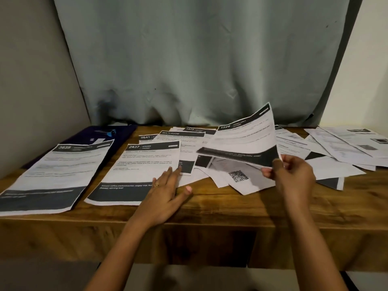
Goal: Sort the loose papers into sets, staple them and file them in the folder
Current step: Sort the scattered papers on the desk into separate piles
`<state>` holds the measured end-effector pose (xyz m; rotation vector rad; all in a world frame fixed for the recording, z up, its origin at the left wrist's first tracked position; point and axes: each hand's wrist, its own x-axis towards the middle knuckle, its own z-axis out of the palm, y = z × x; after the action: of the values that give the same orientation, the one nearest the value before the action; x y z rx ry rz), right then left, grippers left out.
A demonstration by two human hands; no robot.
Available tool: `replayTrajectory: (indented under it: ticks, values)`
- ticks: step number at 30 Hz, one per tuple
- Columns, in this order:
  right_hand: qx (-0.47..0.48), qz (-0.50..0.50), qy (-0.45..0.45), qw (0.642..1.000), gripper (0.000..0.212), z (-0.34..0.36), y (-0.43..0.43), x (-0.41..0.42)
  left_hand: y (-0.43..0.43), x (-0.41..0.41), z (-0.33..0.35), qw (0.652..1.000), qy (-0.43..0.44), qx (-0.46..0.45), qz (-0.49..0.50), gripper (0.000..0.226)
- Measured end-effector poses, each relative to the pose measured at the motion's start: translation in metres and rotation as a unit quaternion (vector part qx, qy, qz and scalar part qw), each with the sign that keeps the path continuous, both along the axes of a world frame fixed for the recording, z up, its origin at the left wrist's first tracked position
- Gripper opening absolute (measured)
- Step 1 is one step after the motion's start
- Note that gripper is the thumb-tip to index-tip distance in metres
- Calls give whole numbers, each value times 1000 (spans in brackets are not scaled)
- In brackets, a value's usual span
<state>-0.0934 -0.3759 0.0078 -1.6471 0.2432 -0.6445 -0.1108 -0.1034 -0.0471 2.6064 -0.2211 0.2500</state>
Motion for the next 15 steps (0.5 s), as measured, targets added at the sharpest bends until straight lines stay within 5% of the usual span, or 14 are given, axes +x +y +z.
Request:
replayTrajectory:
  ticks: [10, 15]
  values:
    - [58, 124, 25, 990, 14, -7, 74, -1, 49, -26, 38, 951, -222, -177, 120, 89]
    - [23, 183, 43, 982, 11, -21, 129, -9, 70, -31, 45, 954, -244, -117, 130, 89]
